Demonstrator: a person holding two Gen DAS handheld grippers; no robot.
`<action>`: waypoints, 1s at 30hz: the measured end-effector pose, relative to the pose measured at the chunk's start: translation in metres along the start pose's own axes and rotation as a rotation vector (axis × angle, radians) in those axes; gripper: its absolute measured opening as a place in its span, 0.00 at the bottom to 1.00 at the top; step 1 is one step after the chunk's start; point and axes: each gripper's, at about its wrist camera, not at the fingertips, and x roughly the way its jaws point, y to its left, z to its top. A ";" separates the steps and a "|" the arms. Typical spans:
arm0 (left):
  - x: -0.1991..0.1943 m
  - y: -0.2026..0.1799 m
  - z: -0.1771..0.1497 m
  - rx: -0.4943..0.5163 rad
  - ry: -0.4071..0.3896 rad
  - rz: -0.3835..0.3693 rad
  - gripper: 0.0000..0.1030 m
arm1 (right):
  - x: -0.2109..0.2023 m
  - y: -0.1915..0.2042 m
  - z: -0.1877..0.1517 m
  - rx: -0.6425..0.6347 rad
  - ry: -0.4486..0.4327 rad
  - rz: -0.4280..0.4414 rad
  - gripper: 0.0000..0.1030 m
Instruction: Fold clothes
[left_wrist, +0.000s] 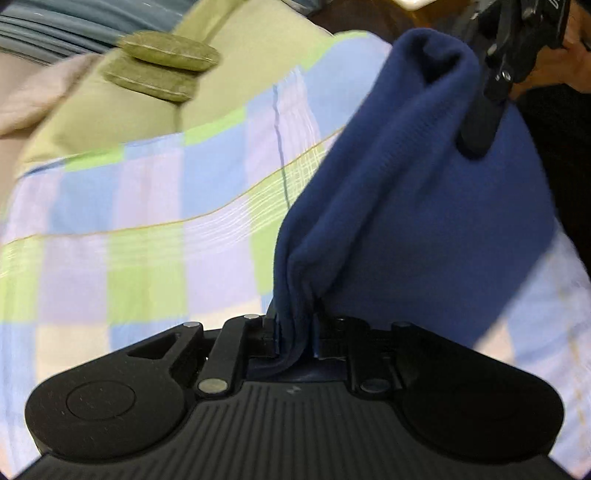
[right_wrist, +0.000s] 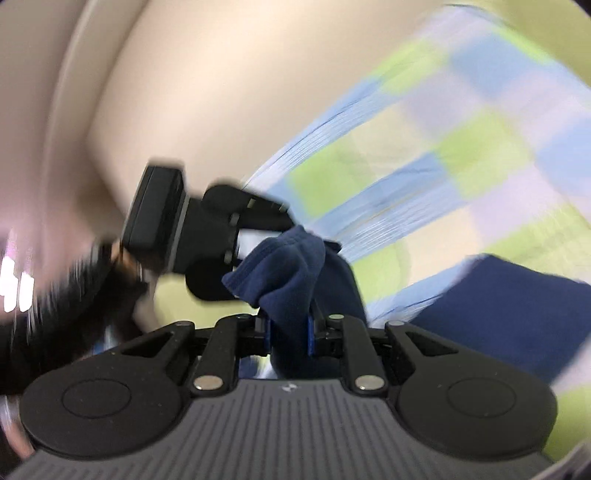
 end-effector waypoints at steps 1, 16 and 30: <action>0.019 0.004 0.006 0.004 0.008 -0.028 0.22 | -0.003 -0.016 0.002 0.049 -0.021 -0.019 0.14; 0.122 0.060 -0.028 -0.353 -0.021 -0.045 0.53 | -0.010 -0.107 0.002 0.152 -0.015 -0.357 0.26; 0.096 0.043 -0.089 -0.793 -0.182 -0.212 0.35 | -0.012 -0.100 0.003 0.196 0.017 -0.339 0.17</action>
